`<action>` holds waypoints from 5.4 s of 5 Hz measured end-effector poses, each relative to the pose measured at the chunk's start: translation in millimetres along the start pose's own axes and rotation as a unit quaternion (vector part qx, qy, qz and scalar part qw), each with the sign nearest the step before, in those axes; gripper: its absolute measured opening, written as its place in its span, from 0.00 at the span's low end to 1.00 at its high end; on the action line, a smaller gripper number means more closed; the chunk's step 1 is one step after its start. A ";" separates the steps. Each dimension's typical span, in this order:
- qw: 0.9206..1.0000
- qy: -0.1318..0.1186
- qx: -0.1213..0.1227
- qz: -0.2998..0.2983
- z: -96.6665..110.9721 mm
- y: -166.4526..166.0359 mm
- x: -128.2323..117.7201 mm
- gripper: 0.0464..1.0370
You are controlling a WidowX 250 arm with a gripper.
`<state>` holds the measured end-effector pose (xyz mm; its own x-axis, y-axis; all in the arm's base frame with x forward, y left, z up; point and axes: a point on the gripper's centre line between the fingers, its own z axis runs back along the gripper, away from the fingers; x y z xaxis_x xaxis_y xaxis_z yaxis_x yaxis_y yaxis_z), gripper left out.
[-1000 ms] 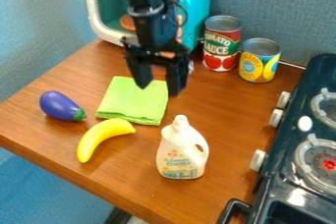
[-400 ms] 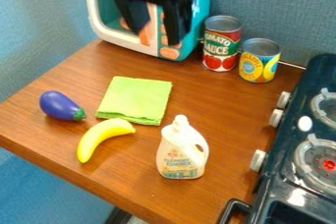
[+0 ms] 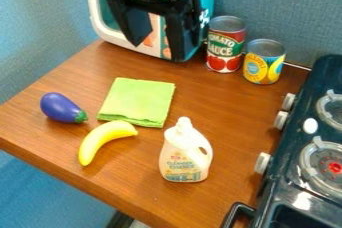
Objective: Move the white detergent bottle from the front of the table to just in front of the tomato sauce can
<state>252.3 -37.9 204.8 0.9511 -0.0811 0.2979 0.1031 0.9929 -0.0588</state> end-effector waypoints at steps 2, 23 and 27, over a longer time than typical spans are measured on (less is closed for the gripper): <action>0.997 0.073 0.018 -0.009 -60.4 -18.0 -15.6 0.96; 0.982 0.108 0.019 -0.157 -128.3 30.5 129.0 0.22; 0.980 0.134 -0.002 -0.150 -144.7 22.4 130.3 0.57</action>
<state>420.6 -38.8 104.5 0.9200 -0.3896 0.0425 0.3903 0.9206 -0.0114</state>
